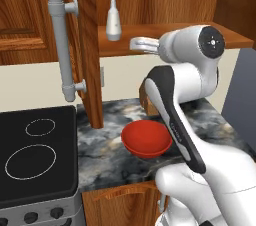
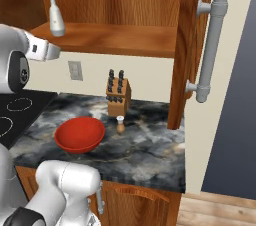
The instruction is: Retrieve the bottle and the shaker from the cabinet and place them next to the mixing bowl on the counter. Then add garlic from the fridge to the mixing bowl.
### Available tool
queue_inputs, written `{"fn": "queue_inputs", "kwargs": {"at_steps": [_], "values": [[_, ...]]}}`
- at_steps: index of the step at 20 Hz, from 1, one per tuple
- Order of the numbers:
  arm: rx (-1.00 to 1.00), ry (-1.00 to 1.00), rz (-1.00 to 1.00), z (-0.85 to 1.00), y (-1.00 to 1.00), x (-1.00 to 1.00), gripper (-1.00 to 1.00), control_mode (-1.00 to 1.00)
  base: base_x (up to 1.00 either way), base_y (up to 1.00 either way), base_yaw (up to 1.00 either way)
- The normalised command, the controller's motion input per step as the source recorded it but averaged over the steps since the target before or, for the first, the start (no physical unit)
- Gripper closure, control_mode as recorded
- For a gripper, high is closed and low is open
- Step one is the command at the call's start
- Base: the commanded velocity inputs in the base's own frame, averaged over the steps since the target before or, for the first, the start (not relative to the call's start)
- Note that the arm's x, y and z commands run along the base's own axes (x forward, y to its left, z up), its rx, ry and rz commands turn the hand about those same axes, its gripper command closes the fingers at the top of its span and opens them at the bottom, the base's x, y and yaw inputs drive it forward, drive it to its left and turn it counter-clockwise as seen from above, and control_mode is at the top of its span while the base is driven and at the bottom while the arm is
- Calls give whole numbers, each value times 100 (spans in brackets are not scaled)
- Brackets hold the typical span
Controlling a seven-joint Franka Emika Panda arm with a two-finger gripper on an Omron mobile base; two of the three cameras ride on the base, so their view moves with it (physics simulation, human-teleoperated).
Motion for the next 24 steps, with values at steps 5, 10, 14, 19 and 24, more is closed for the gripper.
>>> {"fn": "queue_inputs", "kwargs": {"at_steps": [5,10,14,19,24], "values": [[8,-15,0,49,11,0,-100,-100,0,0,0],[0,-14,0,32,10,0,-100,-100,0,0,0],[0,-1,0,8,6,11,-100,-100,0,0,0],[0,2,1,0,1,32,-100,-100,0,0,0],[0,0,4,0,0,24,-100,-100,0,0,0]]}}
